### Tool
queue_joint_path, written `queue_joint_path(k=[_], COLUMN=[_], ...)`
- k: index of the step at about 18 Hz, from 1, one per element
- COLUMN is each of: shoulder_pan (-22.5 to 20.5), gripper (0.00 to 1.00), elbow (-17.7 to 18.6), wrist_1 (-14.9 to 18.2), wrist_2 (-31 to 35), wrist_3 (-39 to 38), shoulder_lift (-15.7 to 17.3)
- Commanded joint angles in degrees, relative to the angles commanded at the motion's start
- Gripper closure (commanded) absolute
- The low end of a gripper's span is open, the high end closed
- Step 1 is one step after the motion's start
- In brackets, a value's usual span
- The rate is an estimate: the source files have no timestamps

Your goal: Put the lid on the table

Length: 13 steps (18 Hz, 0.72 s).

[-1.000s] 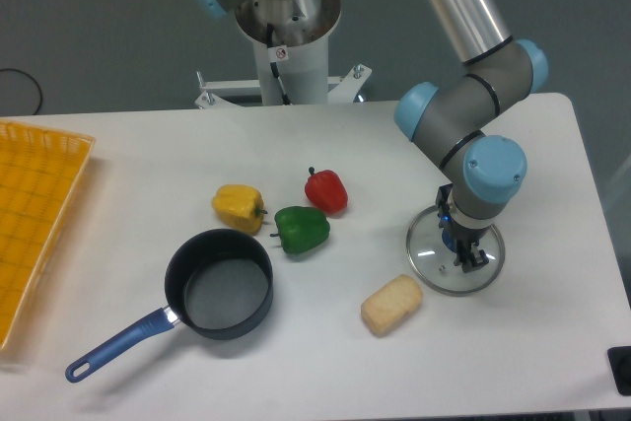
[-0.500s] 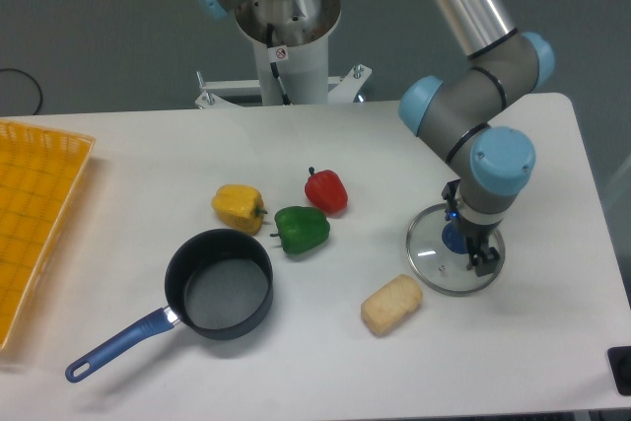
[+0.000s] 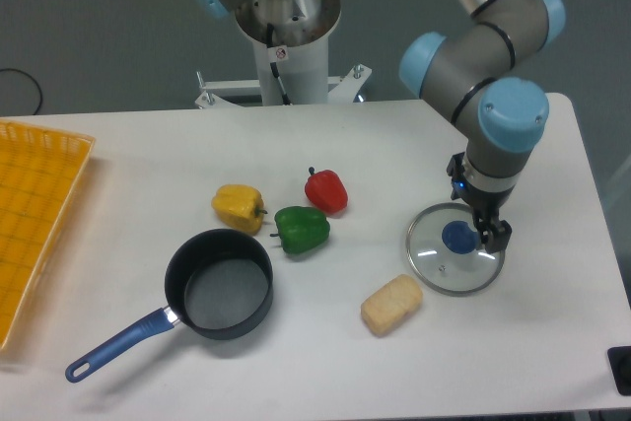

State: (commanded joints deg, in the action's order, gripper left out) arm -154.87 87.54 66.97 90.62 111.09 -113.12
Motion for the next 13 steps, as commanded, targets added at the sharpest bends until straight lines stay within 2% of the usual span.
queue_joint_path(k=[5,13], shoulder_pan=[3.08,5.10], gripper=[0.00,0.00], elbow=[-2.28,-2.37], wrist_1=[0.09,1.32], wrist_2=[-0.96,-0.97], wrist_3=[-0.17,-0.62], shoulder_lift=[0.53,1.32])
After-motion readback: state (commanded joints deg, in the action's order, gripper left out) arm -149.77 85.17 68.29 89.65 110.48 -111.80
